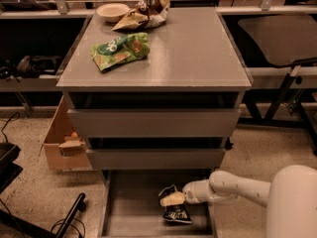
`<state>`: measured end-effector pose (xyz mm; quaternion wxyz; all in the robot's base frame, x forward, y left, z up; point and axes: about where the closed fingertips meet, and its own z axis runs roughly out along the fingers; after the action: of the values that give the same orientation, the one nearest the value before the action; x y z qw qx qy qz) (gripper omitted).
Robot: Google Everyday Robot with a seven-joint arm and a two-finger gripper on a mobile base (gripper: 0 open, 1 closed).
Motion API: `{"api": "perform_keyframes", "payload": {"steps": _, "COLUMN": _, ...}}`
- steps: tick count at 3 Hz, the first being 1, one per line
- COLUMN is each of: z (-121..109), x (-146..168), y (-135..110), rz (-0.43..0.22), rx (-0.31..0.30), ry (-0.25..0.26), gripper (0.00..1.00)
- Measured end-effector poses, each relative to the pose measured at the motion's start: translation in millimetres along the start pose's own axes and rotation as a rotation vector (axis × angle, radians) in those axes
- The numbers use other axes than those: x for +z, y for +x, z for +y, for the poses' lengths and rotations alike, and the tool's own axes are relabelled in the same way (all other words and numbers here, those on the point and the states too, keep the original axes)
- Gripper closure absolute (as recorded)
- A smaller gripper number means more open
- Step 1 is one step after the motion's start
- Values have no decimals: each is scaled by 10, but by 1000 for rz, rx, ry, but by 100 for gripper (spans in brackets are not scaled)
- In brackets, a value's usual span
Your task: Place blue chip bag into bottom drawer
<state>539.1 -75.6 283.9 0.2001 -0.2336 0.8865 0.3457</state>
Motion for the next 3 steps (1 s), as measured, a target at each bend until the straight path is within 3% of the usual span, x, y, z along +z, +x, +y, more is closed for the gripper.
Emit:
{"api": "perform_keyframes", "payload": {"steps": 1, "z": 42, "x": -3, "y": 4, "rz": -7, "rx": -11, "ry": -15, "gripper": 0}}
{"api": "perform_keyframes", "payload": {"steps": 2, "z": 263, "x": -215, "y": 74, "rz": -19, "rx": -87, "ry": -59, "gripper": 0}}
{"api": "perform_keyframes", "payload": {"steps": 3, "z": 595, "x": -703, "y": 291, "rz": 27, "rx": -199, "ry": -83, "gripper": 0}}
